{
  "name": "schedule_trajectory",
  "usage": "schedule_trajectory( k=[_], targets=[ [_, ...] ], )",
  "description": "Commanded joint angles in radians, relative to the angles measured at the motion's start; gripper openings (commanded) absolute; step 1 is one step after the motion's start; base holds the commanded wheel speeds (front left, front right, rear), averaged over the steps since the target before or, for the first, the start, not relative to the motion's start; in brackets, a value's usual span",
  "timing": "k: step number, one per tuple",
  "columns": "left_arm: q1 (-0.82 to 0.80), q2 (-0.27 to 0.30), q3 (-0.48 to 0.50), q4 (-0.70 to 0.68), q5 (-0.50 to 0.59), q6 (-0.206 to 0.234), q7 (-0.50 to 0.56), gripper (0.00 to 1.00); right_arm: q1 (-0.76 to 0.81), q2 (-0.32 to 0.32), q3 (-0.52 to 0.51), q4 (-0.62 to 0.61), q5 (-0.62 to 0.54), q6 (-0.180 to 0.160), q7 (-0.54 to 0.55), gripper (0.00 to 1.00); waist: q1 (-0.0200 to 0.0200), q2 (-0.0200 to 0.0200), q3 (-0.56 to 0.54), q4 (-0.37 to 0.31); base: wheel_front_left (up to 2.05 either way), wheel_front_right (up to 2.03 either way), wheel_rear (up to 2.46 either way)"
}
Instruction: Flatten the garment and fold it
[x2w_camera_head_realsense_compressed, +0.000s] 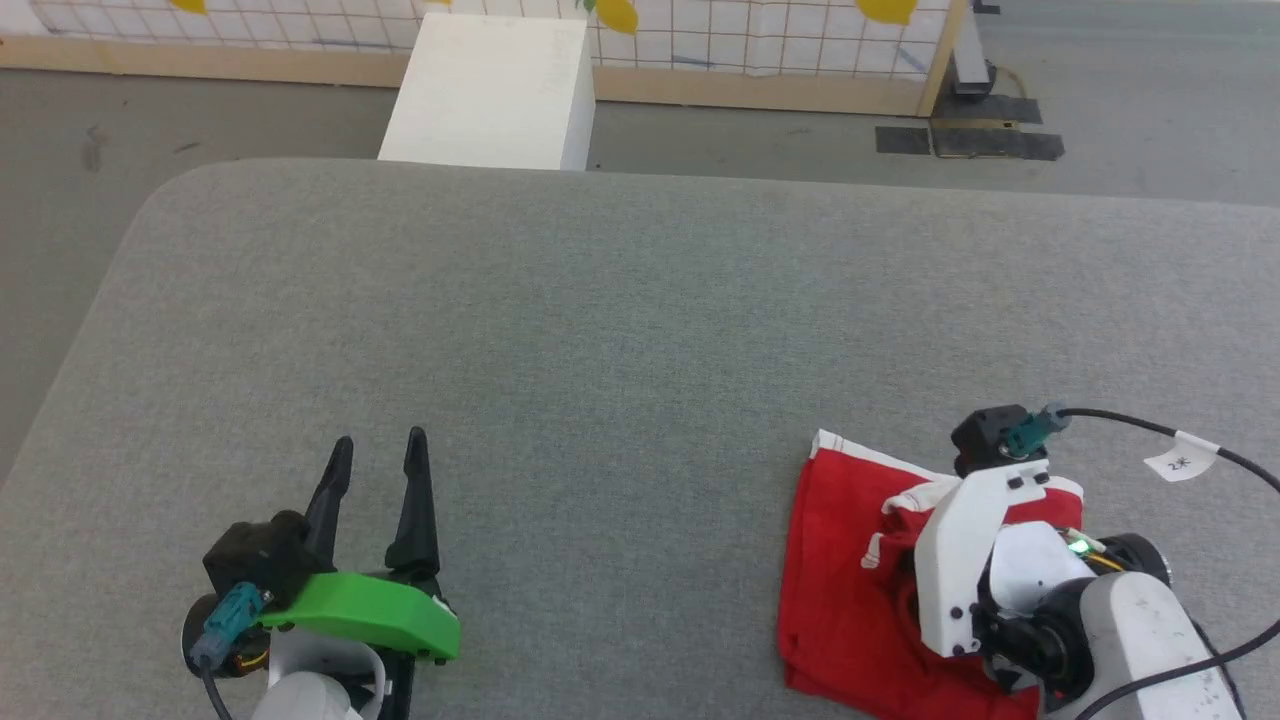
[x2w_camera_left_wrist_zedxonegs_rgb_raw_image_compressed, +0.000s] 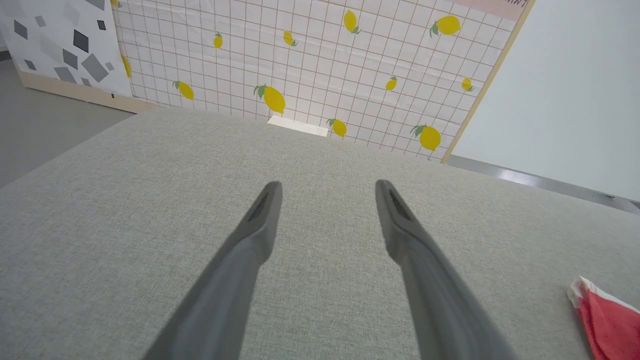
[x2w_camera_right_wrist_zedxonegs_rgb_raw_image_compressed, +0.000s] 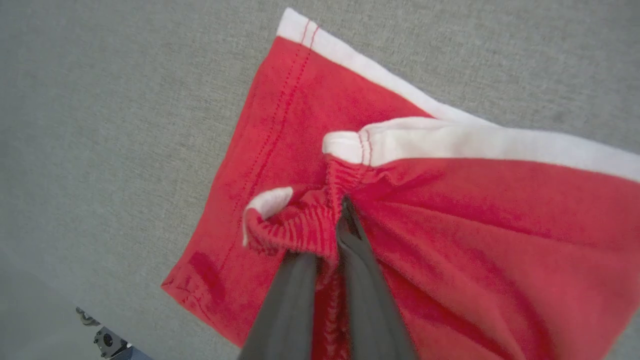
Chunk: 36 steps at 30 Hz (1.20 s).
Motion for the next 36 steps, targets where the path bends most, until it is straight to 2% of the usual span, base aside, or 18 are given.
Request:
schedule_trajectory(
  k=[1,10,11,12,15,23,32,36],
  targets=[
    [-0.016,-0.001,-0.003,0.003,-0.009,-0.001,-0.006,1.00,-0.020,0.003,0.011,0.021,0.015,-0.001,-0.022,0.00,0.0000,0.0000,0.006,0.011,0.00,0.00,0.00],
    [-0.016,-0.004,-0.008,0.013,-0.015,-0.002,-0.009,1.00,-0.039,0.004,0.043,0.178,0.040,-0.001,-0.131,0.00,0.0000,0.0000,0.009,0.032,0.00,0.00,0.00],
    [-0.015,-0.004,-0.008,0.014,-0.016,-0.002,-0.009,1.00,-0.041,0.004,0.045,0.185,0.041,-0.001,-0.146,0.16,0.0000,0.0000,0.008,0.032,0.00,0.00,0.00],
    [-0.014,-0.004,-0.008,0.015,-0.017,-0.002,-0.009,1.00,-0.045,0.004,0.052,0.191,0.044,-0.001,-0.158,1.00,0.0000,0.0000,0.006,0.031,0.00,0.00,0.00],
    [-0.012,-0.002,-0.006,0.017,-0.020,-0.001,-0.010,1.00,-0.060,0.004,0.087,0.182,0.058,-0.001,-0.178,1.00,0.0000,0.0000,0.000,0.025,0.00,0.00,0.00],
    [-0.007,0.000,-0.012,0.022,-0.020,0.001,-0.012,1.00,-0.081,0.004,0.178,0.062,0.095,-0.001,-0.162,1.00,0.0000,0.0000,-0.027,-0.007,0.00,0.00,0.00],
    [0.013,0.014,-0.010,0.017,-0.028,0.003,-0.004,1.00,-0.046,0.004,0.221,-0.052,0.016,-0.001,-0.009,1.00,0.0000,0.0000,-0.060,-0.070,0.00,0.00,0.00],
    [0.014,0.018,-0.013,0.013,-0.029,0.004,-0.001,1.00,-0.027,0.004,0.188,-0.128,0.010,-0.001,-0.008,1.00,0.0000,0.0000,-0.066,-0.091,0.00,0.00,0.00]
  ],
)
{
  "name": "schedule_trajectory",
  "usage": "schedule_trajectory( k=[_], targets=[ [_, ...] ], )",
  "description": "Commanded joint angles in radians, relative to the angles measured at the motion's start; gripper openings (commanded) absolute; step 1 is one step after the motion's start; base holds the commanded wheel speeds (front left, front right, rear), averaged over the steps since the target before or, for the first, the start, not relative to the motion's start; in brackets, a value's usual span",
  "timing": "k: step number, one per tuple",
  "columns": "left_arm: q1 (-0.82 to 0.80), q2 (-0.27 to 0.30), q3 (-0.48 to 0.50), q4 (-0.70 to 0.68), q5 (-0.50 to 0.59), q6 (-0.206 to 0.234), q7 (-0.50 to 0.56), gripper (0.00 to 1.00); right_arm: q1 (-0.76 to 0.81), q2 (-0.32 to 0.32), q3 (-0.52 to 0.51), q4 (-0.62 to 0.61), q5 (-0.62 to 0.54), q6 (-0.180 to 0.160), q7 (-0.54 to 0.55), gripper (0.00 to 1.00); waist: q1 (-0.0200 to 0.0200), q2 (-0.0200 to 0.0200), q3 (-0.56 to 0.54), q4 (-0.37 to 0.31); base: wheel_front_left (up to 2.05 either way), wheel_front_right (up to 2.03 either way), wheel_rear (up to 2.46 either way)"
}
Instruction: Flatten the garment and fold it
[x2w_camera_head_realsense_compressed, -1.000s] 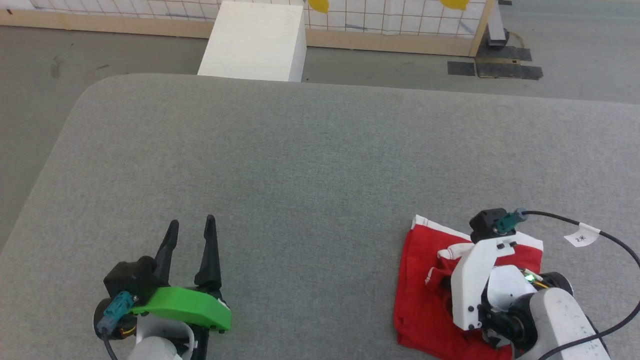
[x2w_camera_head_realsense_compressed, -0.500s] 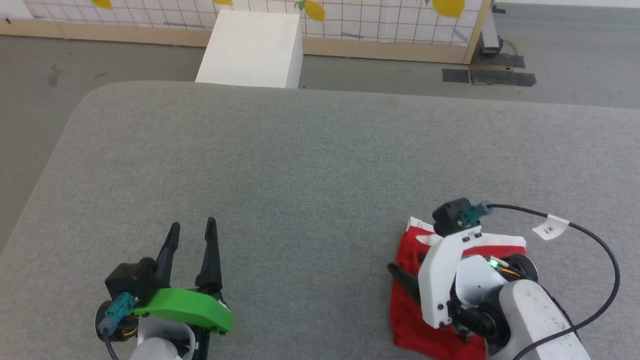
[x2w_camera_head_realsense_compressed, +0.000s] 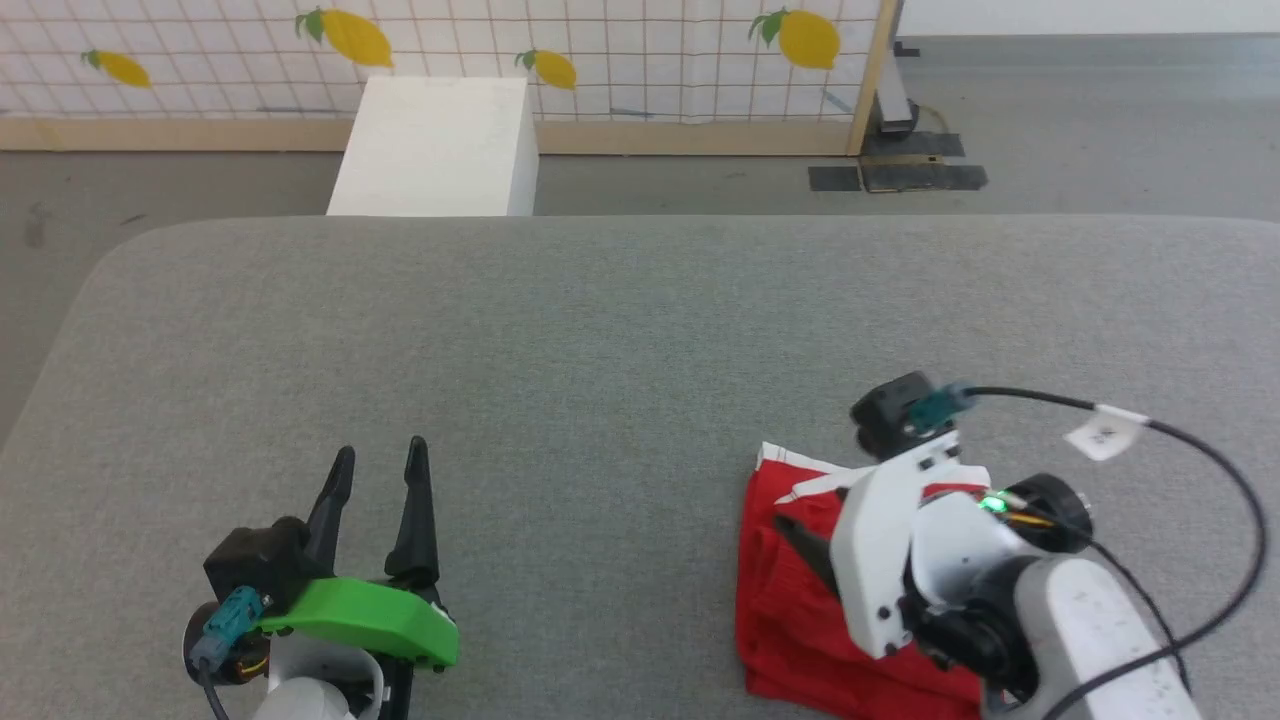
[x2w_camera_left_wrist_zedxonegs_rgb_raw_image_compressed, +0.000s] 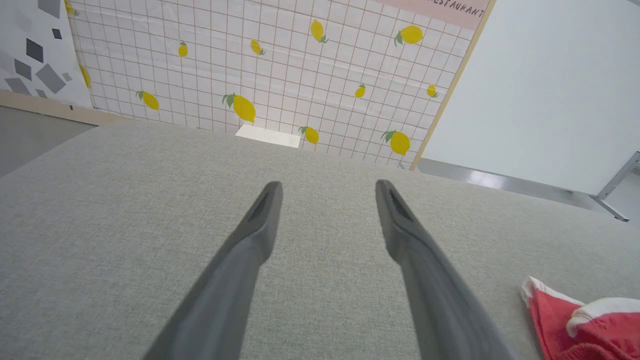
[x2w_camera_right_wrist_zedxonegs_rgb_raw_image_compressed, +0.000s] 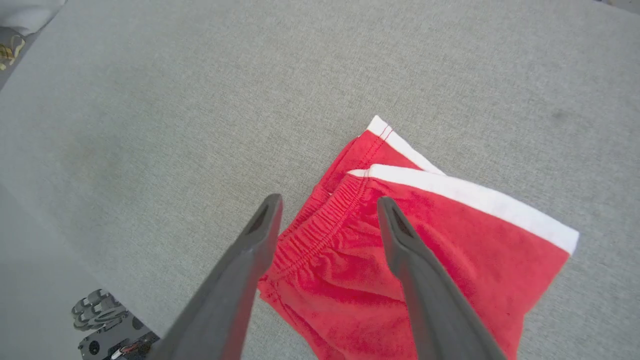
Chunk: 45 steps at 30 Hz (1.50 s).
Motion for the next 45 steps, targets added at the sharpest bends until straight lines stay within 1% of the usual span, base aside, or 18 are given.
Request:
schedule_trajectory(
  k=[1,4,6,9,11,13,17,25,30,31,32,33,34,37,39,42,45],
  targets=[
    [0.008,0.007,-0.001,-0.002,-0.005,0.003,0.000,1.00,0.017,0.000,-0.022,-0.028,-0.004,-0.001,-0.017,1.00,0.0000,0.0000,-0.007,-0.017,0.00,0.00,0.00],
    [0.007,0.006,-0.006,-0.003,-0.004,0.002,0.000,1.00,0.042,0.000,-0.088,-0.071,-0.018,-0.001,-0.038,1.00,0.0000,0.0000,-0.010,-0.026,0.00,0.00,0.00],
    [0.008,0.006,-0.007,-0.003,-0.005,0.004,0.000,1.00,0.063,0.000,-0.153,-0.090,-0.020,-0.001,-0.065,1.00,0.0000,0.0000,-0.010,-0.032,0.00,0.00,0.00],
    [0.010,0.005,-0.010,-0.003,-0.007,0.006,-0.001,1.00,0.104,0.000,-0.245,-0.087,-0.058,-0.001,-0.078,1.00,0.0000,0.0000,-0.011,-0.037,0.00,0.00,0.00],
    [0.009,0.004,-0.012,-0.004,-0.006,0.007,-0.001,1.00,0.132,0.000,-0.291,-0.080,-0.096,-0.001,-0.075,1.00,0.0000,0.0000,-0.009,-0.037,0.00,0.00,0.00],
    [0.009,0.005,-0.014,-0.006,-0.006,0.007,-0.001,1.00,0.158,0.000,-0.320,-0.065,-0.109,-0.001,-0.068,1.00,0.0000,0.0000,-0.003,-0.037,0.00,0.00,0.00],
    [0.002,0.010,-0.015,-0.008,-0.006,0.008,0.000,1.00,0.186,0.000,-0.327,-0.013,-0.114,-0.001,-0.069,1.00,0.0000,0.0000,0.014,-0.036,0.00,0.00,0.00],
    [-0.013,0.011,-0.022,-0.006,-0.006,0.012,0.003,1.00,0.176,0.000,-0.267,0.143,-0.127,-0.001,-0.129,1.00,0.0000,0.0000,0.040,-0.021,0.00,0.00,0.00],
    [-0.017,0.014,-0.022,-0.002,-0.010,0.013,0.002,1.00,0.160,0.000,-0.251,0.225,-0.148,-0.001,-0.156,1.00,0.0000,0.0000,0.043,-0.014,0.00,0.00,0.00],
    [-0.017,0.014,-0.022,-0.002,-0.010,0.013,0.002,1.00,0.156,0.000,-0.253,0.238,-0.152,-0.001,-0.157,0.97,0.0000,0.0000,0.043,-0.013,0.00,0.00,0.00],
    [-0.017,0.014,-0.022,-0.001,-0.011,0.014,0.002,1.00,0.152,0.000,-0.254,0.251,-0.154,-0.001,-0.160,0.44,0.0000,0.0000,0.041,-0.012,0.00,0.00,0.00],
    [-0.016,0.015,-0.022,-0.001,-0.011,0.015,0.001,1.00,0.148,0.000,-0.253,0.260,-0.158,-0.001,-0.163,0.16,0.0000,0.0000,0.040,-0.012,0.00,0.00,0.00],
    [-0.016,0.015,-0.022,0.000,-0.012,0.015,0.001,1.00,0.144,0.000,-0.252,0.268,-0.163,-0.001,-0.167,0.00,0.0000,0.0000,0.038,-0.012,0.00,0.00,0.00],
    [-0.013,0.016,-0.021,-0.002,-0.014,0.018,0.002,1.00,0.132,-0.006,-0.239,0.273,-0.169,-0.001,-0.178,0.00,0.0000,0.0000,0.034,-0.018,0.00,0.00,0.00],
    [-0.010,0.015,-0.021,-0.005,-0.017,0.022,0.004,1.00,0.123,-0.023,-0.215,0.266,-0.163,-0.001,-0.183,0.00,0.0000,0.0000,0.035,-0.030,0.00,0.00,0.00],
    [-0.011,0.016,-0.017,-0.019,-0.021,0.028,0.006,1.00,0.099,-0.080,-0.149,0.239,-0.144,-0.001,-0.177,0.00,0.0000,0.0000,0.046,-0.070,0.00,0.00,0.00],
    [-0.012,0.018,-0.007,-0.034,-0.022,0.037,0.003,1.00,0.056,-0.161,-0.050,0.217,-0.123,-0.001,-0.158,0.00,0.0000,0.0000,0.066,-0.146,0.00,0.00,0.00]
  ],
)
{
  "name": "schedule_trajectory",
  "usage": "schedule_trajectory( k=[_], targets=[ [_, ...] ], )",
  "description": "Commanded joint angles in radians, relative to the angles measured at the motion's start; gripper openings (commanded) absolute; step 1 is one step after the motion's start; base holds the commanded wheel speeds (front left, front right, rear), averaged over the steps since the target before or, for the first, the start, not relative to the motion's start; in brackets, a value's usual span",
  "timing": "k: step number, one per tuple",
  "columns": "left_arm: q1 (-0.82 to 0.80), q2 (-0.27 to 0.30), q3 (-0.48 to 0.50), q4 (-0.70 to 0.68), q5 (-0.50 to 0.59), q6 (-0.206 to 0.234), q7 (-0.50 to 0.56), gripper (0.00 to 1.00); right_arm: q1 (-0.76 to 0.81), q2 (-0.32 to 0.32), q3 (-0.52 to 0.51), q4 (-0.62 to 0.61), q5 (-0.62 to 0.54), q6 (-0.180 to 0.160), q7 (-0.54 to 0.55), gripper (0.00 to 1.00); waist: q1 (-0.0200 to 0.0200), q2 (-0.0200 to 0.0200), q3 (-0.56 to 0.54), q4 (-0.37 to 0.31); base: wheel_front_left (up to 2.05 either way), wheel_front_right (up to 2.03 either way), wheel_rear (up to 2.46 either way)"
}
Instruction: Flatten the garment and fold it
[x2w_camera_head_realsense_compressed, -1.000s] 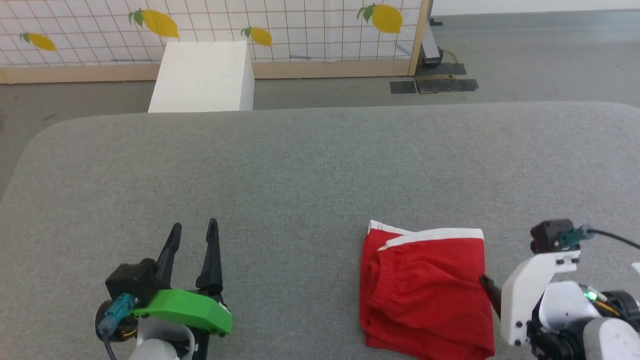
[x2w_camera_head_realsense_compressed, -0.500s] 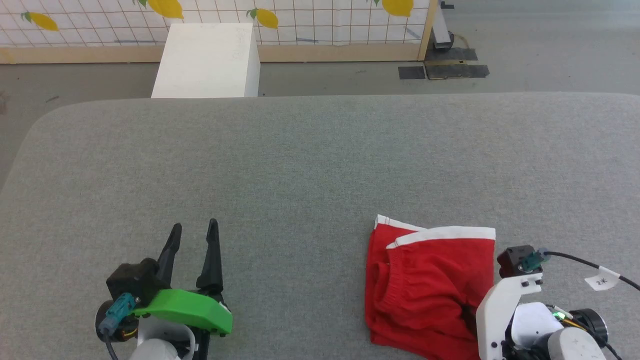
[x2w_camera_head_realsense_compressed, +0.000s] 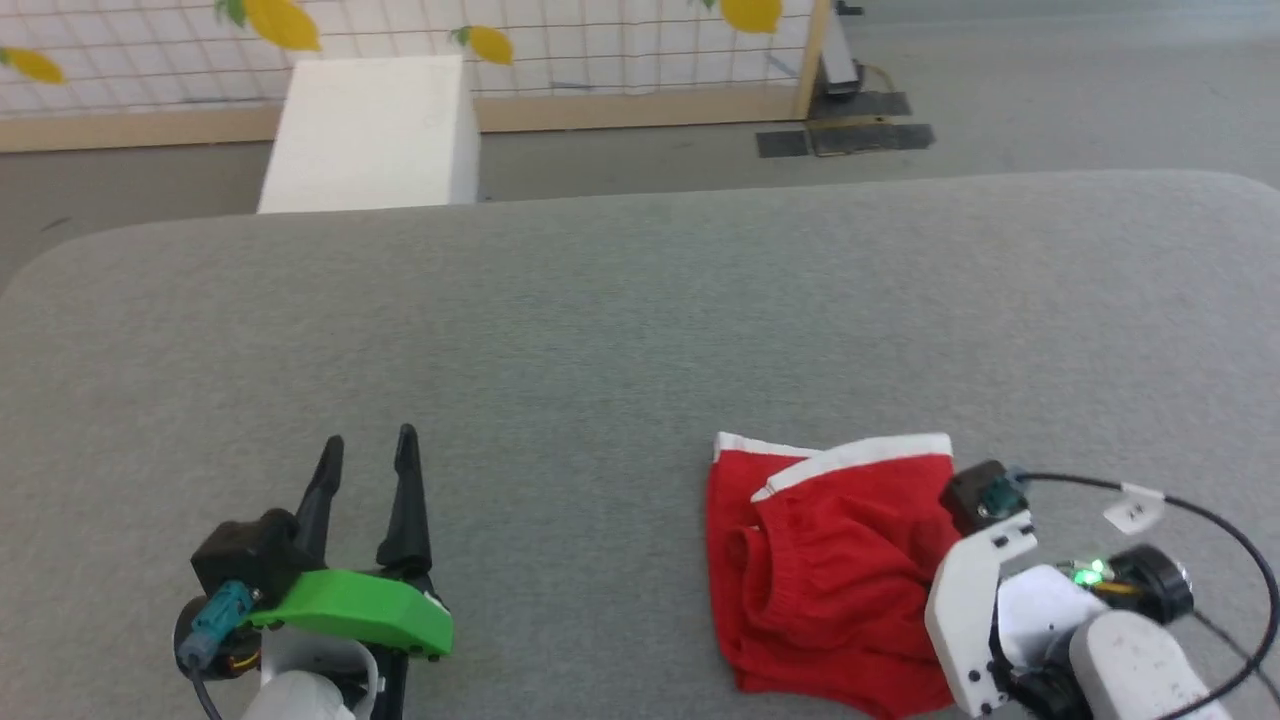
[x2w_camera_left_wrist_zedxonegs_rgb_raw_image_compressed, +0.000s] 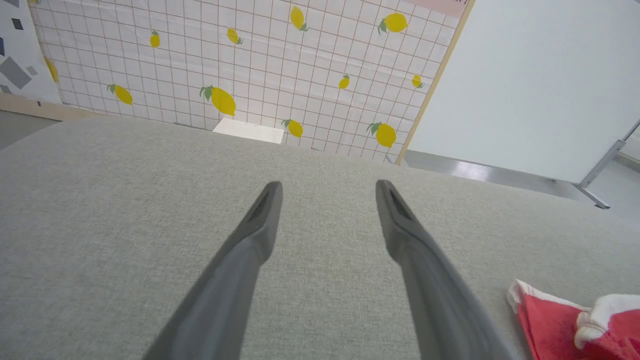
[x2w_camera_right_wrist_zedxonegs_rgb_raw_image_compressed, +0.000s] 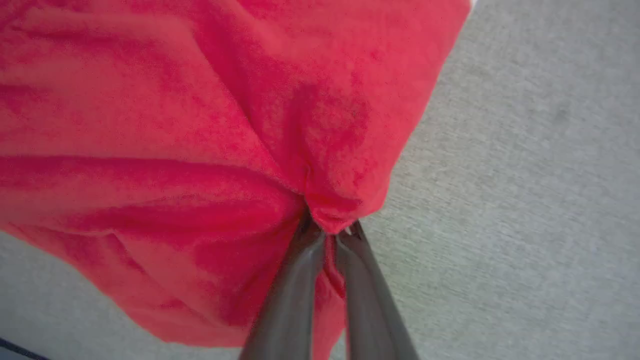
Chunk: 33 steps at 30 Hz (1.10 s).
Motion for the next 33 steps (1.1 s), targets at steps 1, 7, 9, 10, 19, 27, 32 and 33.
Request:
schedule_trajectory(
  k=[1,7,9,10,19,27,32,33],
  targets=[
    [-0.012,0.006,0.004,-0.006,-0.007,0.005,0.001,1.00,-0.040,-0.051,0.037,-0.005,0.016,-0.002,0.011,0.00,0.0000,-0.0001,0.035,-0.105,0.00,0.00,0.00],
    [-0.049,0.020,0.018,-0.018,-0.002,0.014,0.002,1.00,-0.199,-0.184,0.196,0.017,0.078,-0.002,-0.007,0.00,0.0000,-0.0001,0.104,-0.283,0.00,0.00,0.00],
    [-0.068,0.030,0.020,-0.023,0.002,0.014,0.006,1.00,-0.249,-0.209,0.226,0.044,0.091,-0.002,-0.027,0.00,0.0000,-0.0001,0.129,-0.329,0.00,0.00,0.00],
    [-0.077,0.035,0.020,-0.026,0.005,0.014,0.009,1.00,-0.270,-0.217,0.235,0.058,0.097,-0.002,-0.039,0.00,0.0000,-0.0001,0.141,-0.347,0.00,0.00,0.00],
    [-0.140,0.088,0.013,-0.098,0.048,0.032,0.063,1.00,-0.466,-0.276,0.247,0.244,0.116,-0.002,-0.196,0.00,0.0000,-0.0001,0.271,-0.452,0.00,0.00,0.00],
    [-0.156,0.134,0.013,-0.194,0.082,0.058,0.126,1.00,-0.559,-0.319,0.158,0.397,0.096,-0.002,-0.297,0.00,0.0000,-0.0001,0.375,-0.424,0.00,0.00,0.00],
    [-0.142,0.182,0.036,-0.278,0.102,0.088,0.182,1.00,-0.627,-0.352,0.029,0.525,0.042,-0.002,-0.343,0.00,0.0000,-0.0001,0.432,-0.398,0.00,0.00,0.00],
    [-0.138,0.188,0.039,-0.289,0.104,0.091,0.189,1.00,-0.636,-0.354,0.003,0.543,0.033,-0.002,-0.351,0.00,0.0000,-0.0001,0.437,-0.396,0.00,0.00,0.00]
  ],
)
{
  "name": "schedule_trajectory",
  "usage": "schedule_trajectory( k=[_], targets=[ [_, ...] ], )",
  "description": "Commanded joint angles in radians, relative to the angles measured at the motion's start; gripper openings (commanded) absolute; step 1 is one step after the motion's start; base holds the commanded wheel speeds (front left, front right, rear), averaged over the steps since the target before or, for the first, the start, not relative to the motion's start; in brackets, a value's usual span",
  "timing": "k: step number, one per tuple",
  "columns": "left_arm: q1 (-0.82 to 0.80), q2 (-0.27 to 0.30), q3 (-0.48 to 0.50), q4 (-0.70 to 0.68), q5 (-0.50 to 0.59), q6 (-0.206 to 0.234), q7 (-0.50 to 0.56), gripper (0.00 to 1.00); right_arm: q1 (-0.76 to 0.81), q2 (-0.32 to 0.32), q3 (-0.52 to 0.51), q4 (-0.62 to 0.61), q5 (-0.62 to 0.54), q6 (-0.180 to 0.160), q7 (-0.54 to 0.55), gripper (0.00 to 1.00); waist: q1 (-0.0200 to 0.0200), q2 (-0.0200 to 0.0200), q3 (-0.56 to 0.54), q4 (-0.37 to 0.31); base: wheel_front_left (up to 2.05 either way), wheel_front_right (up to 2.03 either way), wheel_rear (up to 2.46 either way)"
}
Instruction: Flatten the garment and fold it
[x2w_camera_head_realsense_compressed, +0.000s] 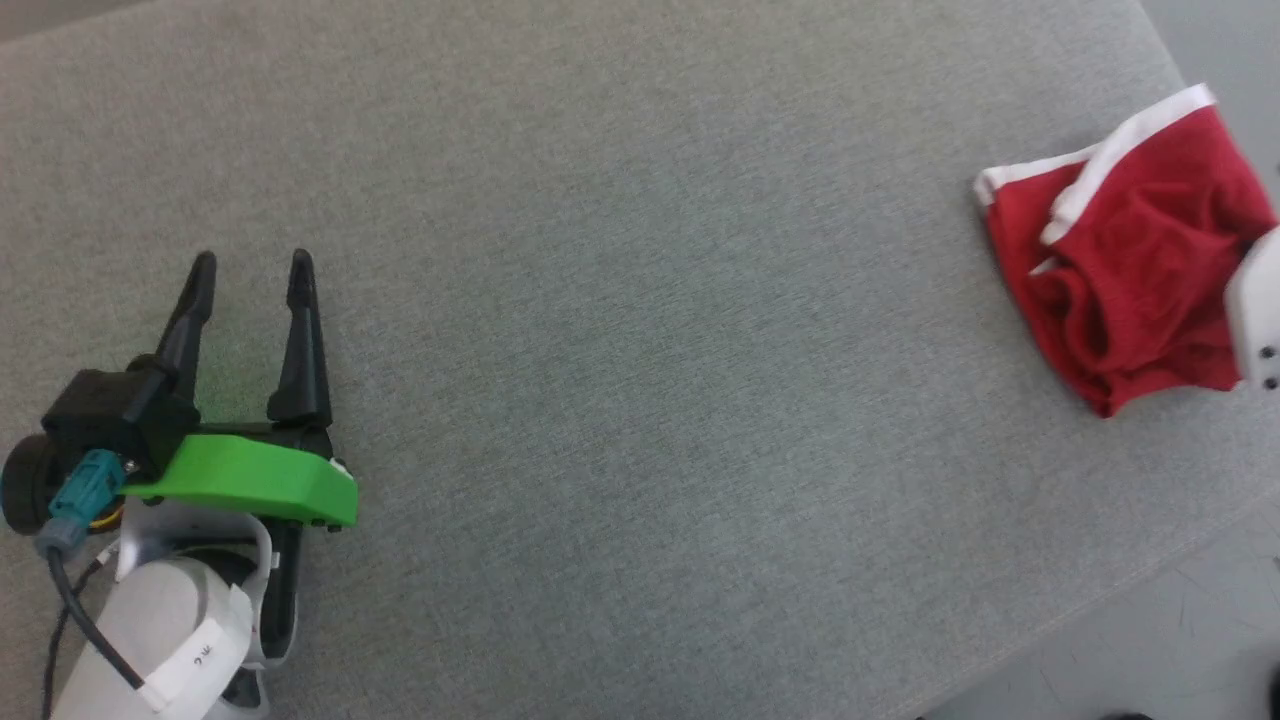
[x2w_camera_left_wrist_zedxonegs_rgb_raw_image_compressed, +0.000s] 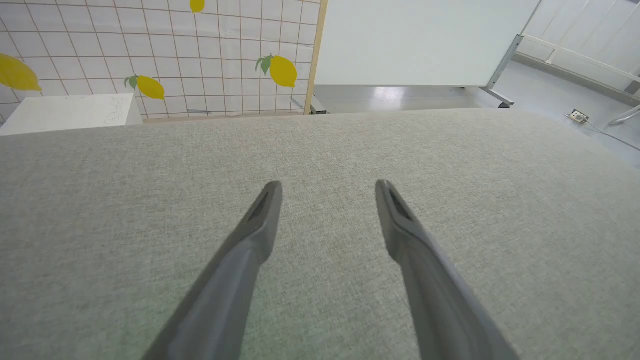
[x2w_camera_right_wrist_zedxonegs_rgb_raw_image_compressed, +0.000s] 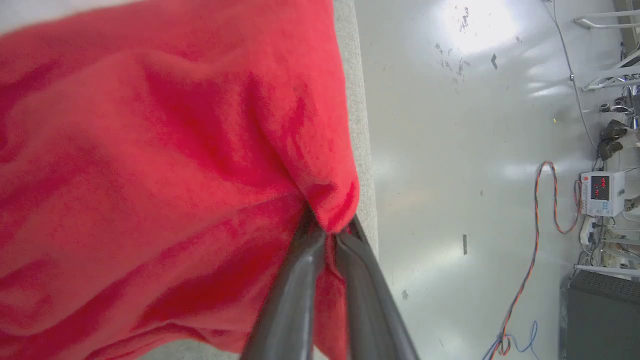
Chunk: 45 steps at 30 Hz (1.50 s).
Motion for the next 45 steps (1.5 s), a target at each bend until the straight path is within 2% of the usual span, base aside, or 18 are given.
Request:
schedule_trajectory(
  k=[1,6,7,8,9,16,21,24,29,34,38,39,45],
  targets=[
    [0.002,0.013,0.007,-0.014,0.015,0.008,0.008,1.00,-0.024,-0.004,-0.029,0.020,-0.015,-0.002,-0.014,0.00,-0.0002,-0.0001,0.035,0.012,0.00,0.00,0.00],
    [0.011,0.027,0.013,-0.046,0.016,0.016,0.028,1.00,-0.047,0.000,-0.151,0.100,-0.075,-0.002,-0.050,0.00,-0.0002,-0.0001,0.044,0.023,0.00,0.00,0.00],
    [0.012,0.028,0.013,-0.050,0.016,0.018,0.030,1.00,-0.049,0.002,-0.169,0.108,-0.088,-0.002,-0.061,0.15,-0.0002,-0.0001,0.045,0.024,0.00,0.00,0.00],
    [0.013,0.029,0.013,-0.053,0.016,0.019,0.032,1.00,-0.051,0.004,-0.194,0.121,-0.103,-0.002,-0.070,0.71,-0.0002,-0.0001,0.044,0.025,0.00,0.00,0.00],
    [0.013,0.030,0.014,-0.054,0.015,0.019,0.035,1.00,-0.053,0.008,-0.214,0.128,-0.113,-0.002,-0.081,1.00,-0.0002,-0.0001,0.043,0.025,0.00,0.00,0.00],
    [0.018,0.027,0.012,-0.034,-0.001,0.013,0.024,1.00,-0.058,0.027,-0.302,0.140,-0.177,-0.002,-0.209,1.00,-0.0002,-0.0001,-0.002,0.029,0.00,0.00,0.00],
    [0.028,-0.007,0.000,0.017,-0.025,0.003,-0.022,1.00,-0.061,0.047,-0.298,0.079,-0.133,-0.002,-0.321,1.00,-0.0002,-0.0001,-0.083,0.050,0.00,0.00,0.00],
    [0.040,-0.037,-0.010,0.049,-0.037,0.003,-0.055,1.00,-0.063,0.064,-0.264,0.000,-0.070,-0.002,-0.371,1.00,-0.0002,-0.0001,-0.154,0.073,0.00,0.00,0.00],
    [0.055,-0.067,-0.018,0.092,-0.055,-0.001,-0.098,1.00,-0.046,0.084,-0.168,-0.179,0.056,-0.002,-0.386,1.00,-0.0002,-0.0001,-0.251,0.136,0.00,0.00,0.00],
    [0.062,-0.088,-0.018,0.128,-0.063,-0.003,-0.141,1.00,0.010,0.109,-0.084,-0.401,0.105,-0.002,-0.401,1.00,-0.0002,-0.0001,-0.335,0.222,0.00,0.00,0.00],
    [0.063,-0.096,-0.008,0.144,-0.063,0.003,-0.163,1.00,0.070,0.159,-0.041,-0.534,0.124,-0.002,-0.394,1.00,-0.0002,-0.0001,-0.383,0.286,0.00,0.00,0.00],
    [0.062,-0.097,-0.004,0.149,-0.058,0.006,-0.173,1.00,0.102,0.193,-0.032,-0.581,0.128,-0.002,-0.392,1.00,-0.0002,-0.0001,-0.403,0.318,0.00,0.00,0.00],
    [0.057,-0.107,0.008,0.156,-0.049,0.015,-0.191,1.00,0.199,0.328,-0.060,-0.644,0.133,-0.002,-0.418,1.00,-0.0002,-0.0001,-0.451,0.388,0.00,0.00,0.00]
  ],
)
